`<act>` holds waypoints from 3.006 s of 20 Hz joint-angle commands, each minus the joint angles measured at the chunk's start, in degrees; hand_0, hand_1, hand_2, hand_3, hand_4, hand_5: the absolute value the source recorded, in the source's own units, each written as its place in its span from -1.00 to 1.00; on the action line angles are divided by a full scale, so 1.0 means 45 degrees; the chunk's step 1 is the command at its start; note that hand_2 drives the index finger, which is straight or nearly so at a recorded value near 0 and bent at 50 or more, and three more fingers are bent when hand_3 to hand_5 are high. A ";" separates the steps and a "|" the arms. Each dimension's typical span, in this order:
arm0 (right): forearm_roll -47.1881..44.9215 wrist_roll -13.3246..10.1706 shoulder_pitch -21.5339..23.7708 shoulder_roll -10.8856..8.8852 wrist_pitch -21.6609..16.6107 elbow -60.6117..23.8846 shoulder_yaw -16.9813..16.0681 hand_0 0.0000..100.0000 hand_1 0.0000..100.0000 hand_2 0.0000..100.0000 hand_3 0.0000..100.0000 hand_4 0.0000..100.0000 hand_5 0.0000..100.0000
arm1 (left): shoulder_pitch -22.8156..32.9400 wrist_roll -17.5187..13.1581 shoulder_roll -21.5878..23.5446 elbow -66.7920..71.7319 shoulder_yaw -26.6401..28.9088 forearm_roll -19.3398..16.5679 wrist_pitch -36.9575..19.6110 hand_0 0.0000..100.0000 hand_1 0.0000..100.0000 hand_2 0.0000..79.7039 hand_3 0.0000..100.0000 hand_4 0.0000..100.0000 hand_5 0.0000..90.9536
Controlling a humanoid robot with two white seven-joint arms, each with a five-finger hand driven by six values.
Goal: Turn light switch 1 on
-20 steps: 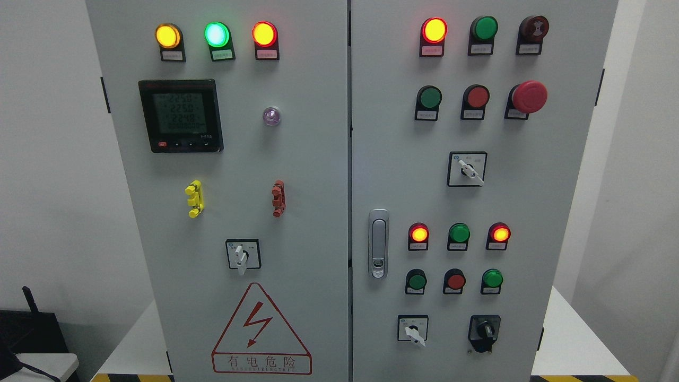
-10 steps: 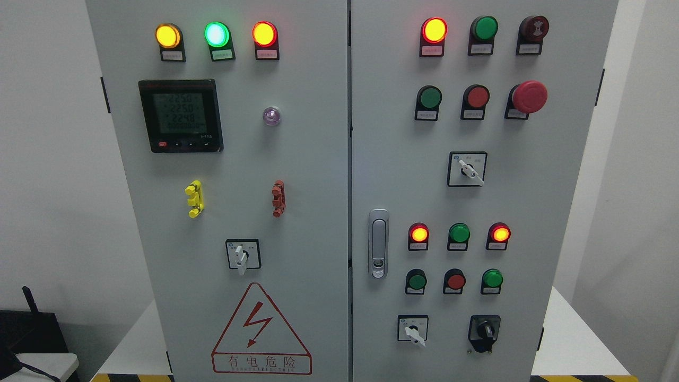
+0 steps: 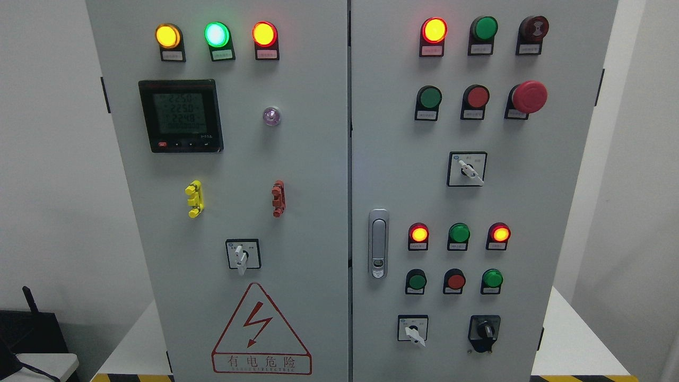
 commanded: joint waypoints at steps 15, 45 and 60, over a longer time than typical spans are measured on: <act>-0.0234 -0.0009 0.0000 0.0000 0.0008 0.0000 0.0000 -0.76 -0.22 -1.00 -1.00 -1.00 -1.00 | 0.2074 -0.0954 0.0788 -1.1256 0.6849 -0.1505 -0.1339 0.03 -1.00 -1.00 -0.90 -0.78 -1.00; -0.0234 -0.0009 0.0000 0.0000 0.0008 0.0000 0.0000 -0.76 -0.22 -1.00 -1.00 -1.00 -1.00 | 0.0180 -0.2478 0.1159 -2.0108 0.4548 -0.0334 -0.4133 -0.71 -1.00 0.04 0.39 0.57 0.53; -0.0234 -0.0009 0.0000 0.0000 0.0008 0.0000 0.0000 -0.76 -0.22 -1.00 -1.00 -1.00 -1.00 | -0.1305 -0.1464 0.1100 -2.1047 0.1150 -0.0587 -0.3860 -0.96 -0.94 0.07 0.35 0.53 0.48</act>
